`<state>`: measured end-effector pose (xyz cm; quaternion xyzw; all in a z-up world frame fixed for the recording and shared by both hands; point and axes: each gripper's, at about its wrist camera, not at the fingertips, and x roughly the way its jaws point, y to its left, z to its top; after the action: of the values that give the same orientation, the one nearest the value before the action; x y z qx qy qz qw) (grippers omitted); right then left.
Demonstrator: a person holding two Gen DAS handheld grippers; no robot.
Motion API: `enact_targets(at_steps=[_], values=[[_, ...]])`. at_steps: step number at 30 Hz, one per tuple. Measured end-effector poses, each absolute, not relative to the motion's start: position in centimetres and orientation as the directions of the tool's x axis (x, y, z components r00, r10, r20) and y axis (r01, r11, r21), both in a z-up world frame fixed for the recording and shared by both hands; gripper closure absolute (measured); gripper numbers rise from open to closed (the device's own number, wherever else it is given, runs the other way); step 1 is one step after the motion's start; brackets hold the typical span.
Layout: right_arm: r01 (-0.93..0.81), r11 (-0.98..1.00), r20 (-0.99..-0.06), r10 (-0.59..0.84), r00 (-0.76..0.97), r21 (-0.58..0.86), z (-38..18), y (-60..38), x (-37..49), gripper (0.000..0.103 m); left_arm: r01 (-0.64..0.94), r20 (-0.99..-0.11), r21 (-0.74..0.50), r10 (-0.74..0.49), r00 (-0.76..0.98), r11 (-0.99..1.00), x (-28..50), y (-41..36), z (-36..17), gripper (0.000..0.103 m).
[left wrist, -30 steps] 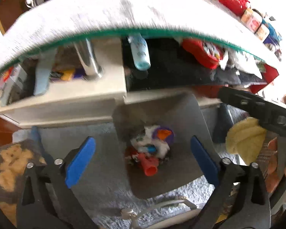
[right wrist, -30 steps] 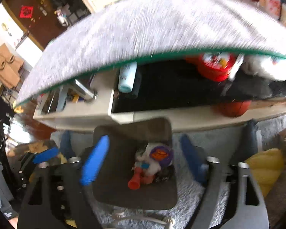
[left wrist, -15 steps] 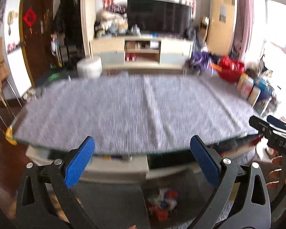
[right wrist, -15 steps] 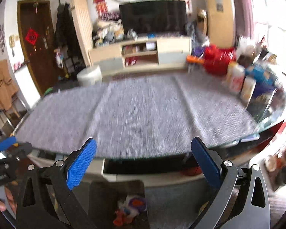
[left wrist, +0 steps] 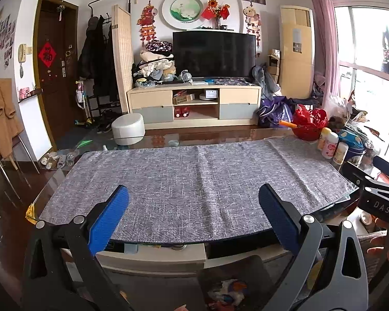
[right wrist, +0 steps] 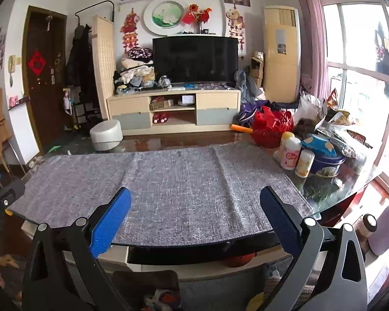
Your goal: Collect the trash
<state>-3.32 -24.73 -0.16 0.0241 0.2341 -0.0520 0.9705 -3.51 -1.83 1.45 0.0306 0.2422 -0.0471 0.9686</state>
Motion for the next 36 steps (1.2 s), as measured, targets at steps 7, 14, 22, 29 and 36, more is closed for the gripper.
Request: enact_targets(at_steps=[7,14,22,29,36], values=[[0.106,0.994,-0.461,-0.079,0.884,0.033,-0.33,-24.14,-3.61,0.003,0.102,-0.478,0.031,-0.075,0.875,0.994,-3.55,-1.90,1.01,0.008],[0.114,0.993,-0.462,-0.086,0.883,0.033,-0.29,-23.98,-3.54,0.003,0.107,-0.474,0.030,-0.080,0.877,0.994,-3.69,-1.90,1.00,0.008],[0.107,0.994,-0.456,-0.079,0.887,0.035,0.04,-23.68,-3.57,0.003,0.100,-0.469,0.027,-0.076,0.880,0.995,-3.73,-1.92,1.26,0.008],[0.099,0.994,-0.460,-0.071,0.885,0.037,0.09,-23.65,-3.38,0.003,0.097,-0.463,0.027,-0.073,0.883,0.995,-3.71,-1.95,1.42,0.008],[0.095,0.995,-0.459,-0.064,0.886,0.044,0.11,-23.71,-3.34,0.003,0.091,-0.465,0.012,-0.075,0.882,0.996,-3.57,-1.62,1.53,0.008]])
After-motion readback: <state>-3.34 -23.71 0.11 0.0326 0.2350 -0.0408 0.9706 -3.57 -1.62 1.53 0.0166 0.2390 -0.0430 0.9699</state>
